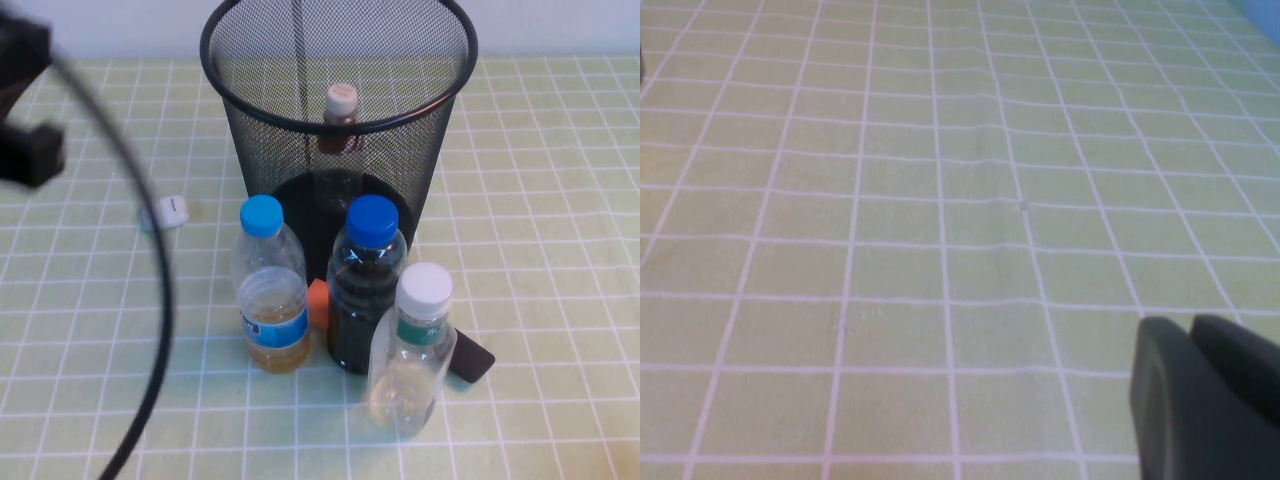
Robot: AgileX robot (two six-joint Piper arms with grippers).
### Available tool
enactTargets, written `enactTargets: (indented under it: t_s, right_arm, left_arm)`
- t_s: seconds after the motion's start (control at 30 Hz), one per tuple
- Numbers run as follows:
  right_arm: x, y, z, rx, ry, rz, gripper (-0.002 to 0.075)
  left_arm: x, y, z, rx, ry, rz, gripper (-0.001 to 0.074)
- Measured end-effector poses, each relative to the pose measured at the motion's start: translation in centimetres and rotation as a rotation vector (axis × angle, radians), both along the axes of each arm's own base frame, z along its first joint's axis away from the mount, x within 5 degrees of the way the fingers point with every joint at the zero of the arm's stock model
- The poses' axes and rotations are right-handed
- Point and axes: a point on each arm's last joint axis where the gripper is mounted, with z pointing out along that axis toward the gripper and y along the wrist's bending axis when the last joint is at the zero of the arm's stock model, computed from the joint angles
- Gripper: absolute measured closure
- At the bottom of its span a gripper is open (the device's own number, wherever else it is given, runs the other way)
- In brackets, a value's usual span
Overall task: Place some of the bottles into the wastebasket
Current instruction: Pick up a bottle from the table with right arm
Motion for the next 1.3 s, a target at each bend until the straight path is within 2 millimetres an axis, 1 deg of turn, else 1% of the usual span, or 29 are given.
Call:
enactTargets:
  t_s: [0.03,0.1,0.2,0.23,0.33,0.5,0.6,0.8,0.93,1.3]
  right_arm:
    - [0.0,0.0,0.0,0.000,0.000,0.000,0.0726]
    - [0.0,0.0,0.0,0.000,0.000,0.000,0.0726]
    - [0.0,0.0,0.0,0.000,0.000,0.000,0.0726]
    - [0.0,0.0,0.0,0.000,0.000,0.000,0.0726]
    - [0.0,0.0,0.0,0.000,0.000,0.000,0.0726]
    - [0.0,0.0,0.0,0.000,0.000,0.000,0.0726]
    - [0.0,0.0,0.0,0.000,0.000,0.000,0.0726]
    - [0.0,0.0,0.0,0.000,0.000,0.000,0.0726]
    - [0.0,0.0,0.0,0.000,0.000,0.000,0.0726]
    - [0.0,0.0,0.2,-0.010,-0.019,0.000,0.0726]
  left_arm:
    - [-0.7,0.6,-0.5,-0.011,-0.002,0.003,0.0736]
    - [-1.9,1.5,-2.2,-0.031,0.004,0.005,0.0736]
    - [-3.1,2.3,-4.8,-0.055,0.005,-0.008,0.0736]
    - [-3.5,2.5,-5.3,-0.065,-0.007,-0.018,0.0736]
    - [-3.8,2.5,-7.5,-0.065,-0.001,-0.041,0.0737]
    - [-3.6,2.1,-11.4,-0.060,0.089,-0.043,0.0737]
    - [-3.6,1.5,-12.9,-0.077,0.064,-0.097,0.0737]
    - [-4.0,0.4,-14.6,-0.136,-0.023,-0.229,0.0737]
    - [-4.1,0.2,-14.8,-0.146,-0.045,-0.254,0.0737]
    - [-4.1,0.2,-14.8,-0.141,-0.045,-0.255,0.0737]
